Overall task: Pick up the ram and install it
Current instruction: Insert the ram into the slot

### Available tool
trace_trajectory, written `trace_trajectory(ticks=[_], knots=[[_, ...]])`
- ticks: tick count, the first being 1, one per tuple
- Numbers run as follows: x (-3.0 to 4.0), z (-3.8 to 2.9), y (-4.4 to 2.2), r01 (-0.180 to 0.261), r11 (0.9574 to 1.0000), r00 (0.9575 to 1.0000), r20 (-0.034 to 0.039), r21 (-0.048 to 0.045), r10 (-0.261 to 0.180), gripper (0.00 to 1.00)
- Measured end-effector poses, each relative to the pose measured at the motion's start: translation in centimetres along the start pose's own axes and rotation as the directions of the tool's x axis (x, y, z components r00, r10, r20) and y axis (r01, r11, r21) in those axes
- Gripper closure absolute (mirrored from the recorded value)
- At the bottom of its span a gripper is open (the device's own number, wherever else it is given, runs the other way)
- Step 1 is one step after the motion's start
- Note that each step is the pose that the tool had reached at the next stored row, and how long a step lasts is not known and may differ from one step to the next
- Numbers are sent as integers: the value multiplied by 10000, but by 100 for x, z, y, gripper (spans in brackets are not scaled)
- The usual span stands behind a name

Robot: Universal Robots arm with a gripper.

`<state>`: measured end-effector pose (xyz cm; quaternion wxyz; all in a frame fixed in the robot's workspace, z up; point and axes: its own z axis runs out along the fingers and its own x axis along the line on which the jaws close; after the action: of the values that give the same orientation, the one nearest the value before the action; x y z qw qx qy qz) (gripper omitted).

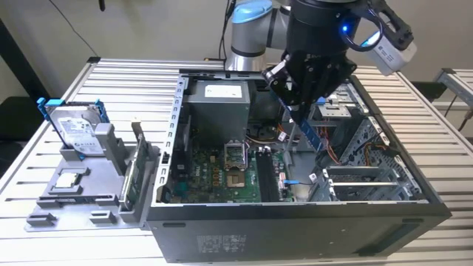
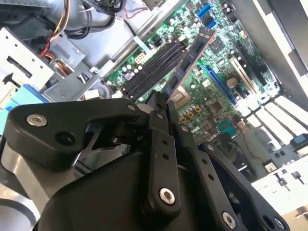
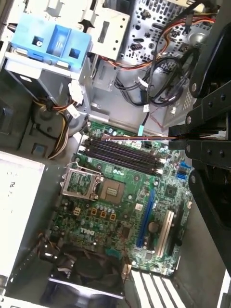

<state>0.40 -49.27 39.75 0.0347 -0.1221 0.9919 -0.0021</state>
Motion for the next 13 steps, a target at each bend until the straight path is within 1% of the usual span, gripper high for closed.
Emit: trace_trajectory(ticks=[3,6,9,13], knots=[[0,3,0,-512,9987,9987,-14,34,512,85],[1,7,0,-1021,9948,9948,-27,67,1021,85],[1,10,0,-1512,9885,9885,-36,101,1512,85],[2,15,0,-2129,9770,9770,-47,144,2130,85]])
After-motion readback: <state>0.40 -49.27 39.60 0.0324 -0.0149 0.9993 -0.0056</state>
